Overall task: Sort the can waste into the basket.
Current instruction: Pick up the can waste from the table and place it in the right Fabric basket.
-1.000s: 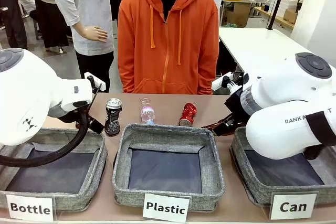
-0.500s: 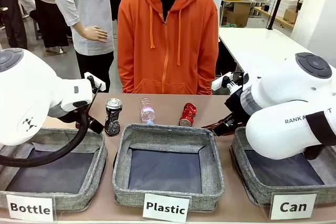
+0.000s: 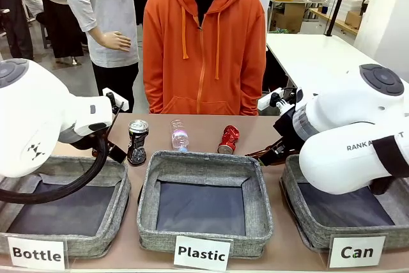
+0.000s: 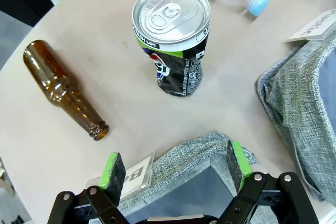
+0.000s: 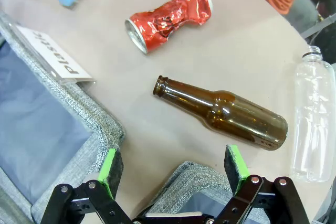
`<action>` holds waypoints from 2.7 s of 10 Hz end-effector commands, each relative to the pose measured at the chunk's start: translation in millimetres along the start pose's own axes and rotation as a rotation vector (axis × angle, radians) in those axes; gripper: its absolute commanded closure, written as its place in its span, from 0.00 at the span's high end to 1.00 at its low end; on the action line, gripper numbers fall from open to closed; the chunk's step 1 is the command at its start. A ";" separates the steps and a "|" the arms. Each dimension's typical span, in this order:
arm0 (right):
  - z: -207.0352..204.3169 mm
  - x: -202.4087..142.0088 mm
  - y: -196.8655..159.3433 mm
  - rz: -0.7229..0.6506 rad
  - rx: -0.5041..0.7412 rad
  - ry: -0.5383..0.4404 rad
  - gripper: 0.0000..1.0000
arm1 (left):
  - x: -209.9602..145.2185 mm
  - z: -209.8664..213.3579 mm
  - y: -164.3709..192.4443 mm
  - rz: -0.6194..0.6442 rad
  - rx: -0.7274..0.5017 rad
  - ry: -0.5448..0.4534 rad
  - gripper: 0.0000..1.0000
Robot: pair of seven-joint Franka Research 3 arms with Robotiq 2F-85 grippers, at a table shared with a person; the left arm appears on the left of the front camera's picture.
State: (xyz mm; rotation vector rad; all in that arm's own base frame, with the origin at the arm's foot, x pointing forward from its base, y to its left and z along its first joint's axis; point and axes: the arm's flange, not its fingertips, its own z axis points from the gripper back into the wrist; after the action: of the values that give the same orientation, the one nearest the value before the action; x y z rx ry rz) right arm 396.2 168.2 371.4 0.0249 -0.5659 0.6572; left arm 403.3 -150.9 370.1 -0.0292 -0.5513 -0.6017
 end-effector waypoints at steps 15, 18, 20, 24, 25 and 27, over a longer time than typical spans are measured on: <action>182.2 -175.0 -94.7 -0.623 0.616 -0.448 1.00 | -143.7 163.2 197.6 0.507 -0.980 -0.442 1.00; 132.9 -257.1 -150.6 -0.913 0.729 -0.455 1.00 | -194.6 128.4 220.0 0.812 -1.007 -0.598 1.00; 111.9 -285.2 -162.8 -1.038 0.741 -0.485 1.00 | -219.2 114.9 221.9 0.975 -0.969 -0.652 1.00; 145.3 -280.5 -236.9 -1.020 0.725 -0.447 1.00 | -218.7 126.0 229.1 0.877 -0.990 -0.575 1.00; 145.3 -280.5 -236.9 -1.020 0.725 -0.447 1.00 | -218.7 126.0 229.1 0.877 -0.990 -0.575 1.00; 145.3 -280.5 -236.9 -1.020 0.725 -0.447 1.00 | -218.7 126.0 229.1 0.877 -0.990 -0.575 1.00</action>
State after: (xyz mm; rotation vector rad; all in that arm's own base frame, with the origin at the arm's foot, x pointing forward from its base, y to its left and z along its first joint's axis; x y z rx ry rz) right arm 283.0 -206.4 390.6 1.0958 -0.5875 -0.2097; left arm 320.3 177.0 397.5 -1.3454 -0.6611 0.0950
